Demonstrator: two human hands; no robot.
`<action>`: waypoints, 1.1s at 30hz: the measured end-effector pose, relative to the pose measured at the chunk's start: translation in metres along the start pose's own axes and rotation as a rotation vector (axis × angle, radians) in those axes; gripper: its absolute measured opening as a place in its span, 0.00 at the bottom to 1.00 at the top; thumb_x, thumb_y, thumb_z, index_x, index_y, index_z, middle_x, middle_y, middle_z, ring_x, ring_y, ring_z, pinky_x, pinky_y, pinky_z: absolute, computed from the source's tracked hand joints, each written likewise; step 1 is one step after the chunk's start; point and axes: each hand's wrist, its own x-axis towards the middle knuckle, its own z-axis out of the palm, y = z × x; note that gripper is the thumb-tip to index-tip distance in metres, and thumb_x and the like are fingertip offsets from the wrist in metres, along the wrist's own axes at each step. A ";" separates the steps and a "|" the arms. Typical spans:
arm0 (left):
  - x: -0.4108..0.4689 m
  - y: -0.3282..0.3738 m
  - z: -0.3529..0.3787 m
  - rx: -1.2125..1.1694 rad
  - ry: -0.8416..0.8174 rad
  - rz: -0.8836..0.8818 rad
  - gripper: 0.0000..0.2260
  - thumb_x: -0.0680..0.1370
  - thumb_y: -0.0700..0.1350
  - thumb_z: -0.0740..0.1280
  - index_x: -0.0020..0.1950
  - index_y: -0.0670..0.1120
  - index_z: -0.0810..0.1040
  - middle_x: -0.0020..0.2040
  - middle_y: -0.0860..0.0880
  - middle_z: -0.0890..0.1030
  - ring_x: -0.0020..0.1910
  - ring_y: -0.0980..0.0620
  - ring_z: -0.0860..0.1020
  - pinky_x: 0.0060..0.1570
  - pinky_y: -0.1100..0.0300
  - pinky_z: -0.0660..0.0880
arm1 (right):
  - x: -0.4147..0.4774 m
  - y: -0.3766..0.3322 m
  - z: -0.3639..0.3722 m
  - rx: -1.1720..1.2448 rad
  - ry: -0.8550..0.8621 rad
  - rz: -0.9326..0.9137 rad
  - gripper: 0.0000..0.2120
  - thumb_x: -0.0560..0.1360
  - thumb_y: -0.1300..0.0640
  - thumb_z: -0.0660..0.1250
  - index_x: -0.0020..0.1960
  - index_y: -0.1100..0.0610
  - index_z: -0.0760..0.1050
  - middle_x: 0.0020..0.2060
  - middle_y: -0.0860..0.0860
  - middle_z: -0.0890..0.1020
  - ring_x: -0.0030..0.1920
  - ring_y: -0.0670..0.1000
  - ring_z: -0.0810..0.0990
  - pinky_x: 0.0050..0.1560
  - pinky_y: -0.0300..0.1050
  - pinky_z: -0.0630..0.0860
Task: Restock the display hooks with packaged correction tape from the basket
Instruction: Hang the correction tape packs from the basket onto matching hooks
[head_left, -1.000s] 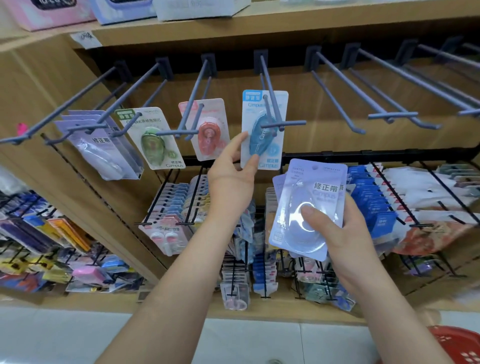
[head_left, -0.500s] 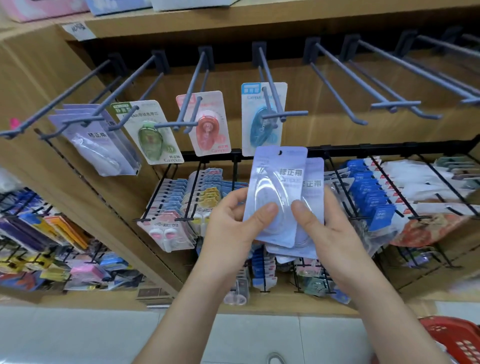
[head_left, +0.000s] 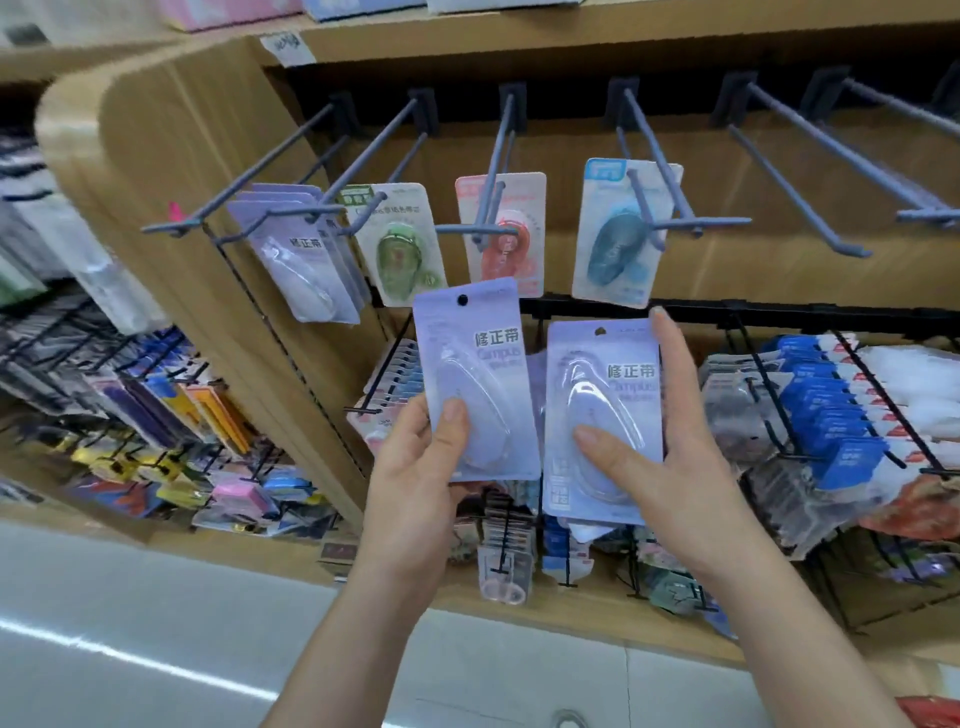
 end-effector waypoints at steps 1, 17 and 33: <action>-0.001 0.003 -0.011 -0.008 0.039 0.023 0.17 0.76 0.50 0.63 0.63 0.46 0.77 0.56 0.50 0.84 0.56 0.49 0.82 0.54 0.49 0.79 | 0.002 0.000 0.008 -0.042 -0.018 -0.003 0.36 0.71 0.47 0.70 0.67 0.23 0.53 0.67 0.21 0.63 0.68 0.29 0.66 0.62 0.28 0.68; 0.054 0.057 -0.126 0.126 0.302 0.193 0.10 0.82 0.43 0.63 0.62 0.44 0.78 0.58 0.46 0.83 0.58 0.43 0.81 0.59 0.40 0.77 | 0.040 -0.006 0.117 0.041 -0.198 -0.012 0.45 0.75 0.59 0.73 0.74 0.30 0.49 0.67 0.35 0.72 0.59 0.36 0.78 0.48 0.28 0.76; 0.069 0.066 -0.136 0.222 0.281 0.214 0.11 0.82 0.44 0.64 0.62 0.43 0.78 0.57 0.47 0.84 0.57 0.46 0.82 0.60 0.44 0.78 | 0.049 -0.003 0.133 0.062 -0.196 0.059 0.29 0.72 0.59 0.75 0.70 0.44 0.69 0.57 0.39 0.82 0.55 0.39 0.82 0.50 0.34 0.79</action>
